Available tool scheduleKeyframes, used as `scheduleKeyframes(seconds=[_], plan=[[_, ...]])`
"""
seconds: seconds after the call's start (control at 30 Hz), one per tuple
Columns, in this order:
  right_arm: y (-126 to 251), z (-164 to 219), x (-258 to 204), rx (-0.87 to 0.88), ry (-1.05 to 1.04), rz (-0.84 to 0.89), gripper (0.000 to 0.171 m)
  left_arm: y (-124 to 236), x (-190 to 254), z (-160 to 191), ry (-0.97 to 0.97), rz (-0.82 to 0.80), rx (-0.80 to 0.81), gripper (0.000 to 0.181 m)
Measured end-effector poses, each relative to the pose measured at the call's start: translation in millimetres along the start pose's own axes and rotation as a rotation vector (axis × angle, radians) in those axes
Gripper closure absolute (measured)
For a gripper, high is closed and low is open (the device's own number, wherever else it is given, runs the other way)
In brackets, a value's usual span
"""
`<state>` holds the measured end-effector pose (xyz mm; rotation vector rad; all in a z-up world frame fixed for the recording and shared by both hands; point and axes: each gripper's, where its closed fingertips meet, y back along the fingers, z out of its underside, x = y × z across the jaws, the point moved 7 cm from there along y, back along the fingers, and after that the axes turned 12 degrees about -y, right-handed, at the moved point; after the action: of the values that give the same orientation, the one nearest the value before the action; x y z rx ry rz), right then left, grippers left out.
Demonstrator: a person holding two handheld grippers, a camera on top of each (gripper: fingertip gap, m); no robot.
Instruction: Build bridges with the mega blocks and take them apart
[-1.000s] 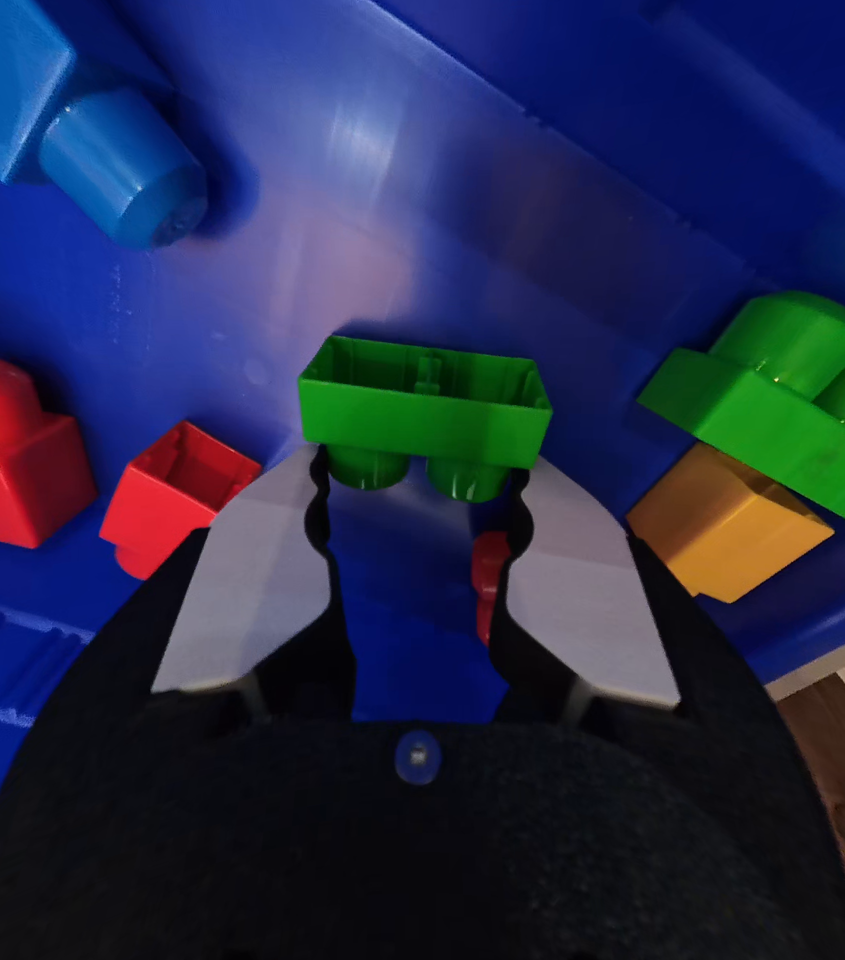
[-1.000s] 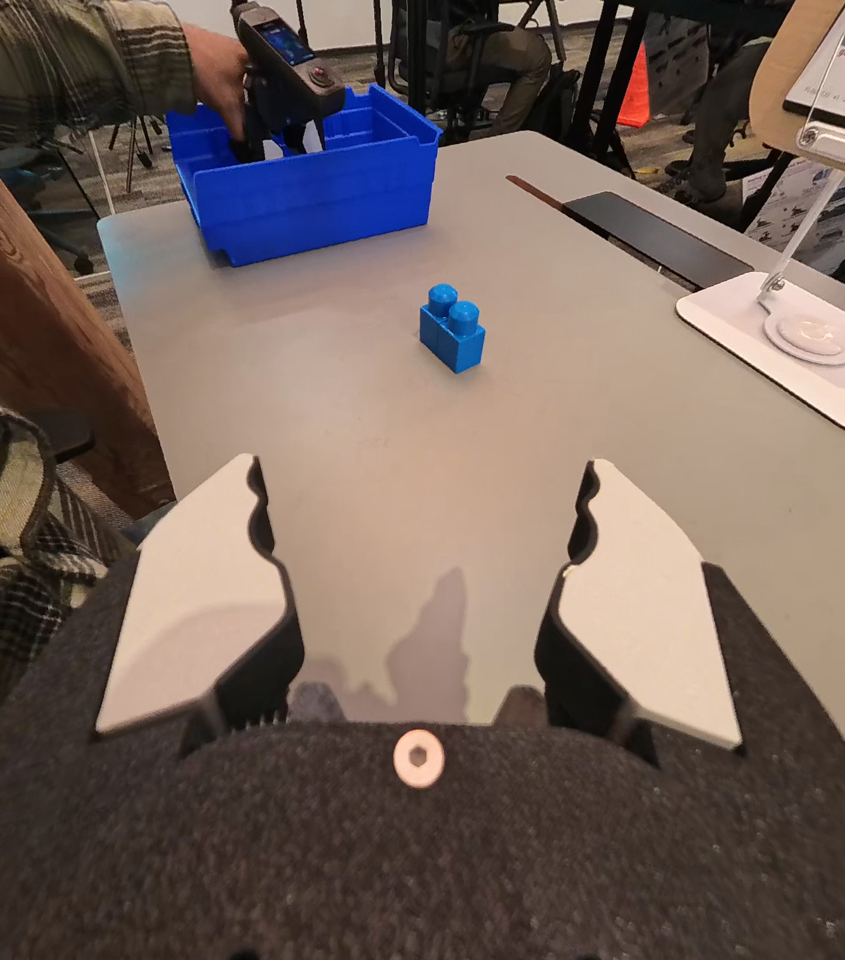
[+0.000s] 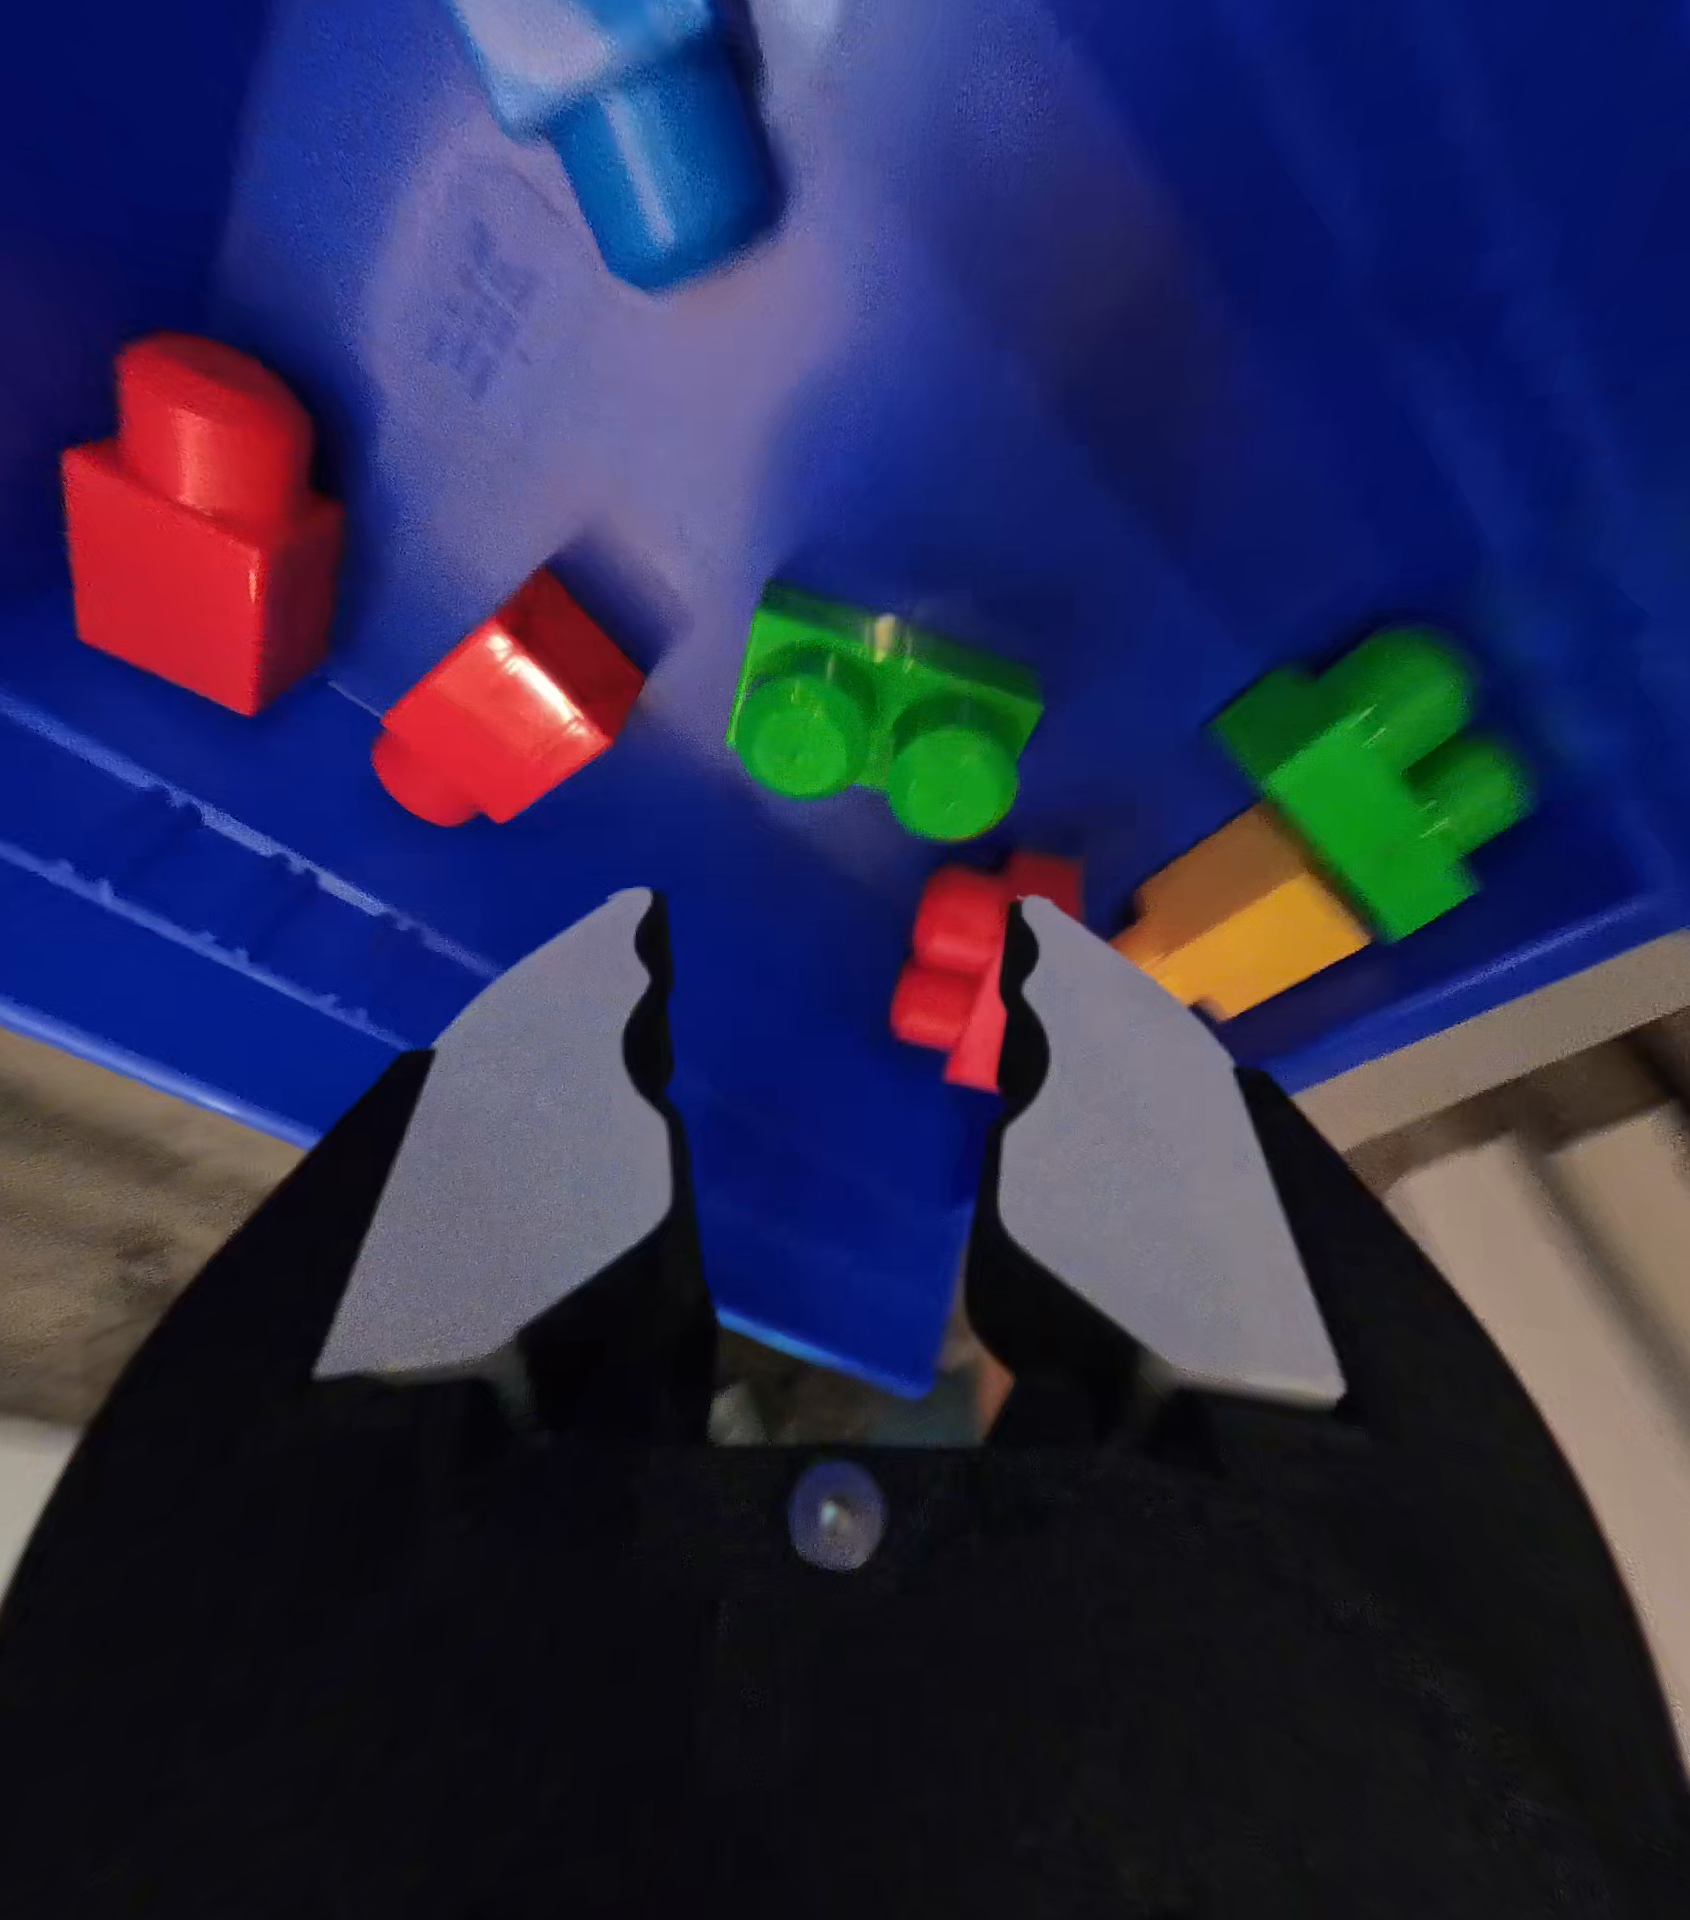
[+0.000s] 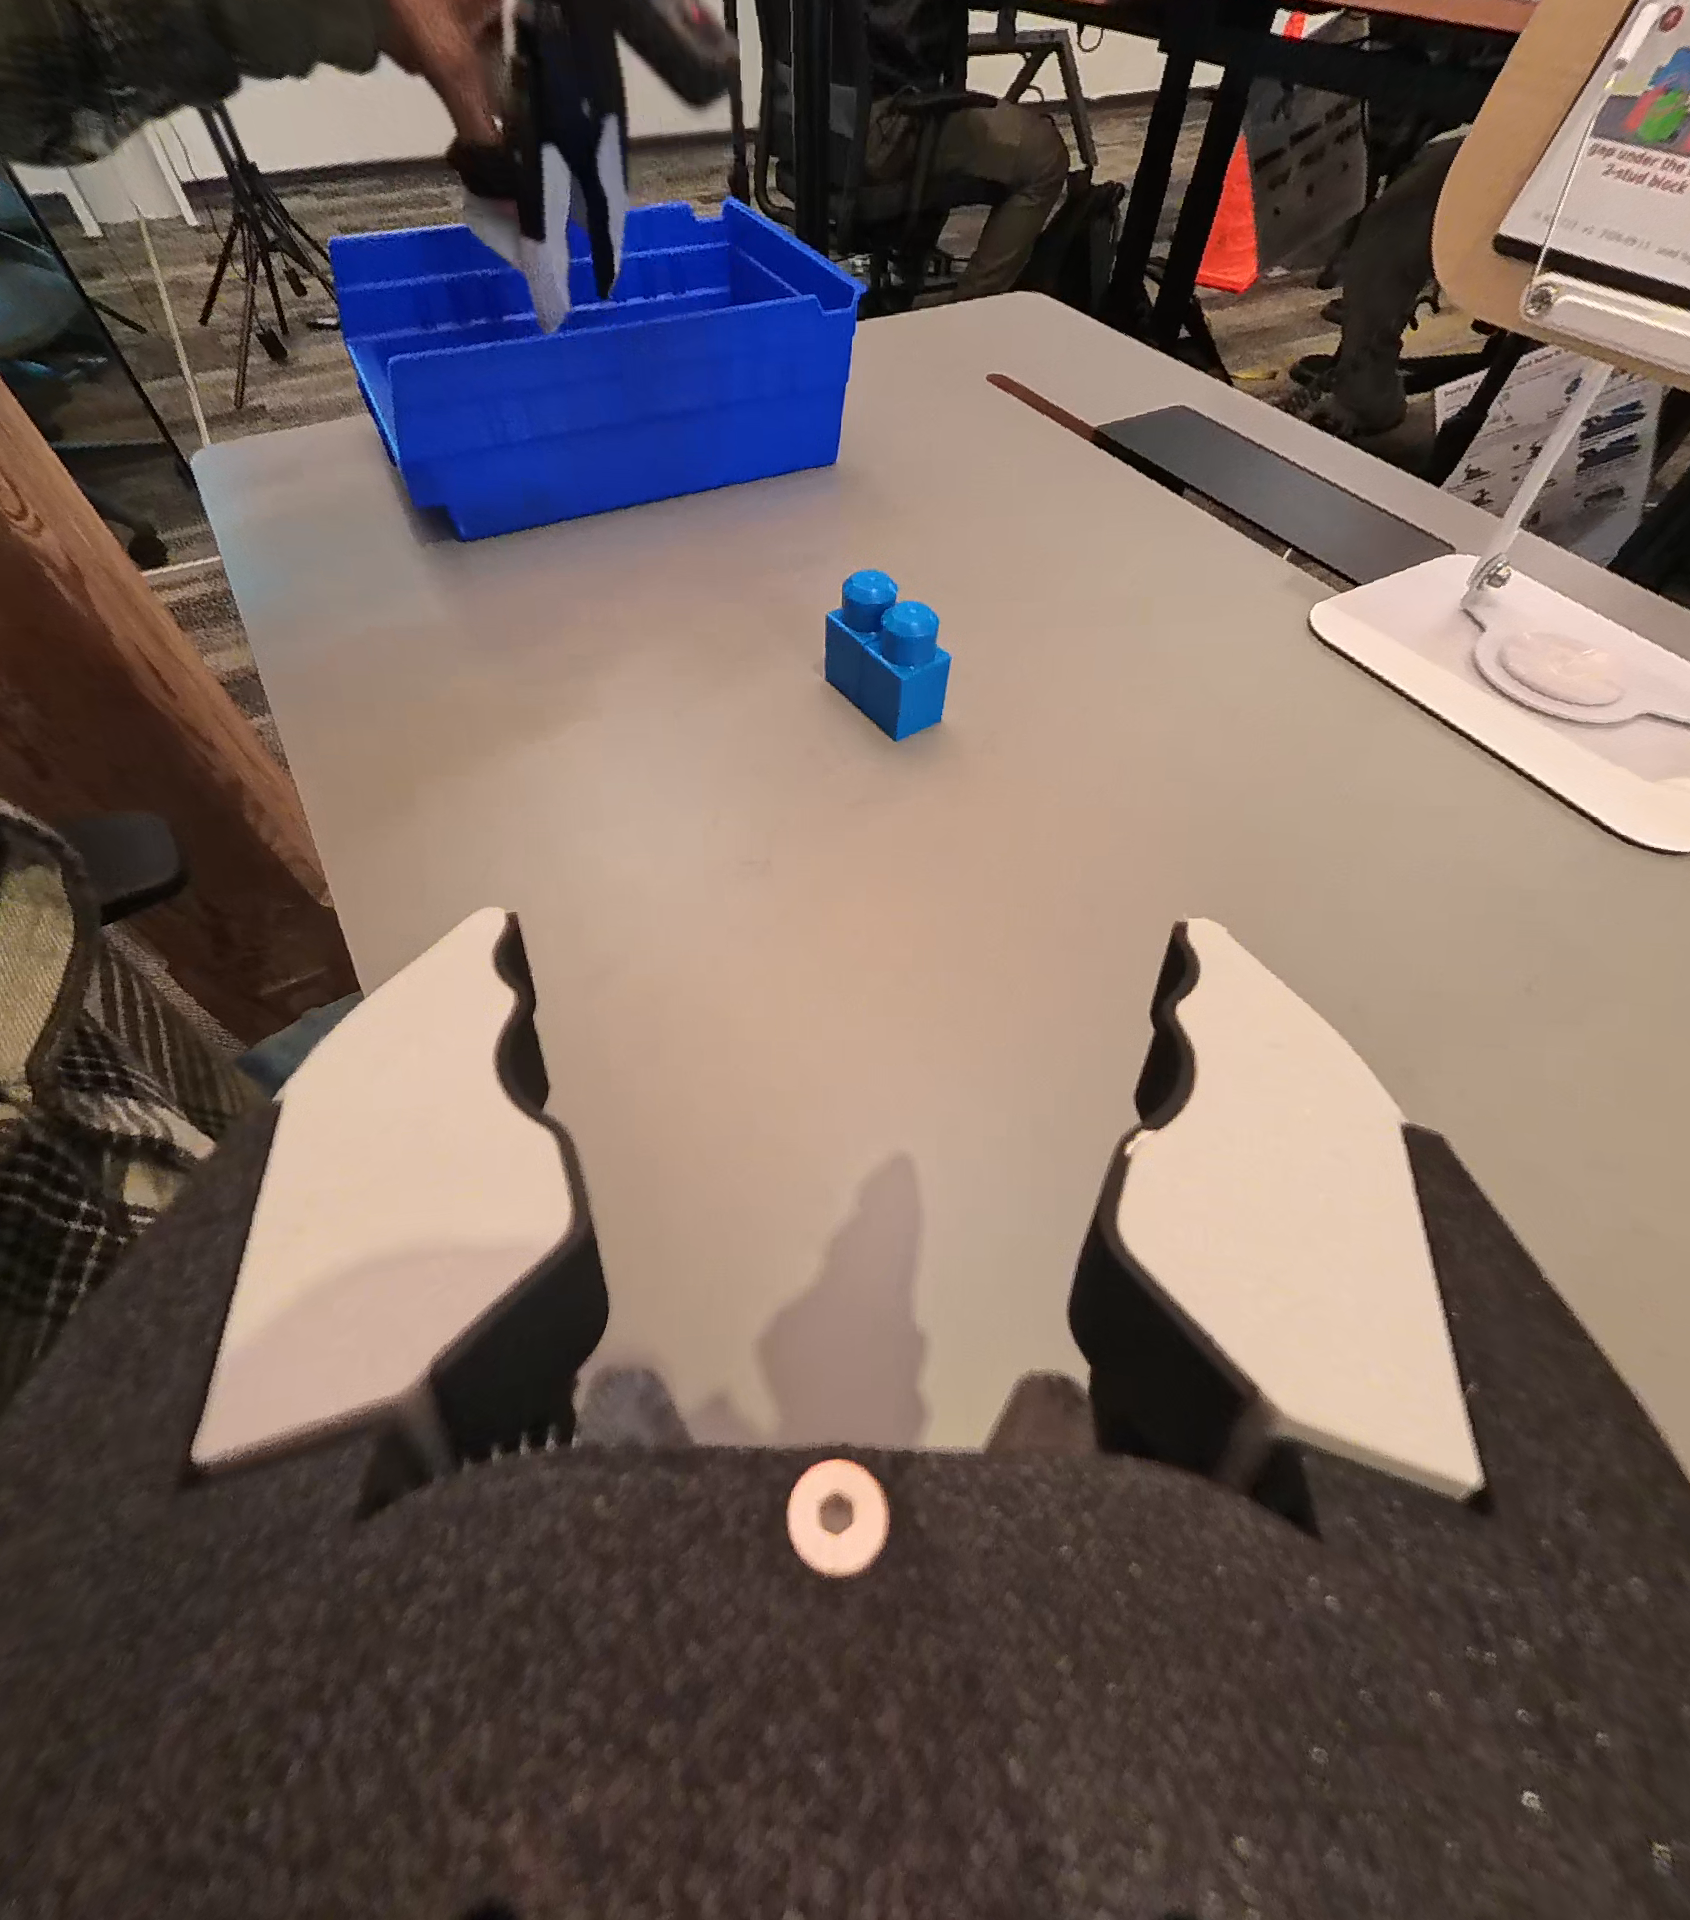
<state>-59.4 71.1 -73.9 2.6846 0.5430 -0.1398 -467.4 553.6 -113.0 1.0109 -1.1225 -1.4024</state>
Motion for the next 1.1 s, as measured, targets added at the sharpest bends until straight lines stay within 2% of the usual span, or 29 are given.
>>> scheduleKeyframes(seconds=[0.03, 0.2, 0.3, 0.5, 0.8, 1.1], plan=[[0.5, 0.1, 0.8, 0.003, -0.001, 0.001, 0.059, 6.7, 0.7, 1.0, 0.086, 0.025, 0.107, 0.119], [0.3, 2.4, 4.8, 0.004, -0.018, -0.006, 0.059, 29.7, 4.1, 9.3, 0.529, 0.133, 0.651, 0.126], [-1.0, 4.6, 5.7, 0.005, -0.023, -0.014, 0.059, 28.4, 9.0, 17.8, 0.762, 0.204, 0.851, 0.130], [-1.8, 7.2, 6.8, 0.015, -0.031, -0.042, 0.059, 4.2, 14.1, 24.6, 0.940, 0.199, 0.760, 0.135], [10.3, 6.8, 10.1, 0.049, -0.012, -0.081, 0.059, -22.4, 8.2, 9.8, 1.052, 0.165, 0.442, 0.136], [37.8, 15.5, 20.5, 0.098, -0.029, -0.058, 0.059, -28.5, 2.3, -0.6, 1.168, 0.205, 0.396, 0.134]])
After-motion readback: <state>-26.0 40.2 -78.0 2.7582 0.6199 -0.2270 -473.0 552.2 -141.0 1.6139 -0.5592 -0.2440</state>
